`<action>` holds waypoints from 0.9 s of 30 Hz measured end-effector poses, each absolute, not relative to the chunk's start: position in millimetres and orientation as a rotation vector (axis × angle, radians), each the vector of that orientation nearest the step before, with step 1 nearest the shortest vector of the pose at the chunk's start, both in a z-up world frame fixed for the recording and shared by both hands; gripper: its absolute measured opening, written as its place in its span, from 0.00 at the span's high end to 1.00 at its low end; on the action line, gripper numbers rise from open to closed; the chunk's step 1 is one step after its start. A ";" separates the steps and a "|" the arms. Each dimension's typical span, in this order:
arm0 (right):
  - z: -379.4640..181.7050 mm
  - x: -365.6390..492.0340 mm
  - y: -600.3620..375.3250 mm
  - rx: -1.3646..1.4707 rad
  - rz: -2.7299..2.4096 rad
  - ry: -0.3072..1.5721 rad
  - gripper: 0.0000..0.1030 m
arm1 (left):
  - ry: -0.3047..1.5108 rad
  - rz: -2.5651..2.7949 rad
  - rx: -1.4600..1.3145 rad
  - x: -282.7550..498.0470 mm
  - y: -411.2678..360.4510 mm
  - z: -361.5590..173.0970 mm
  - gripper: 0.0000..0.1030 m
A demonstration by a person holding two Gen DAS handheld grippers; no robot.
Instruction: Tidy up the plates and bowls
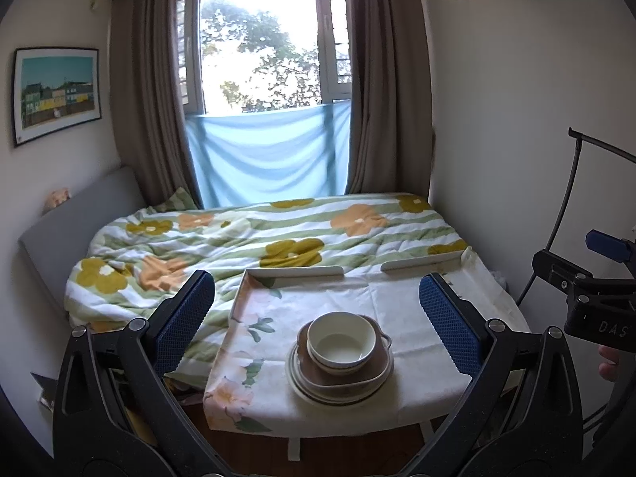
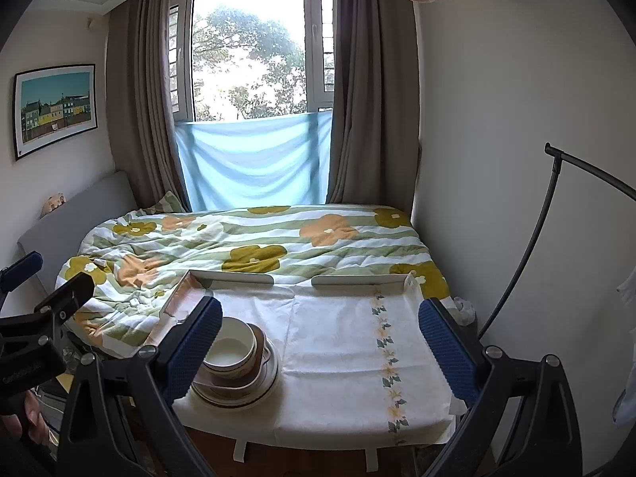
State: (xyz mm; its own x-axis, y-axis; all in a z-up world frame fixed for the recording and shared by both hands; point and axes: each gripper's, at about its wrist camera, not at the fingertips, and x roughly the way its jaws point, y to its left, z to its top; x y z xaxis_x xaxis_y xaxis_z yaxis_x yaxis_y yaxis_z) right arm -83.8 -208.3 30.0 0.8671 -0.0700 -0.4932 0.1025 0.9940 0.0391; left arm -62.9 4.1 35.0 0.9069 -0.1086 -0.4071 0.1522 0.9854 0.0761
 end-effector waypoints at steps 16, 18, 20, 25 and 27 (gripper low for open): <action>29.0 -82.6 -208.4 0.063 -0.092 0.519 0.04 | 0.423 -0.112 0.109 -58.6 6.5 32.1 0.01; 29.1 -83.1 -208.5 0.066 -0.091 0.519 0.04 | 0.422 -0.109 0.111 -58.3 6.1 32.0 0.01; 29.2 -82.5 -208.4 0.064 -0.092 0.518 0.04 | 0.422 -0.107 0.111 -56.8 6.5 31.7 0.01; 29.4 -82.3 -208.9 0.065 -0.092 0.520 0.04 | 0.421 -0.106 0.108 -54.7 7.3 30.5 0.01; 28.3 -80.7 -209.4 0.065 -0.091 0.520 0.04 | 0.420 -0.106 0.108 -54.3 7.3 30.4 0.01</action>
State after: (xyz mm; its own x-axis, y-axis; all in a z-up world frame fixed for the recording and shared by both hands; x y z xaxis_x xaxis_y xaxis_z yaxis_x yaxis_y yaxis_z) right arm -80.7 -209.4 28.3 0.8639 -0.0702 -0.4988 0.1033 0.9939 0.0390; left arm -54.3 7.3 30.4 0.9078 -0.0798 -0.4118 0.1243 0.9888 0.0824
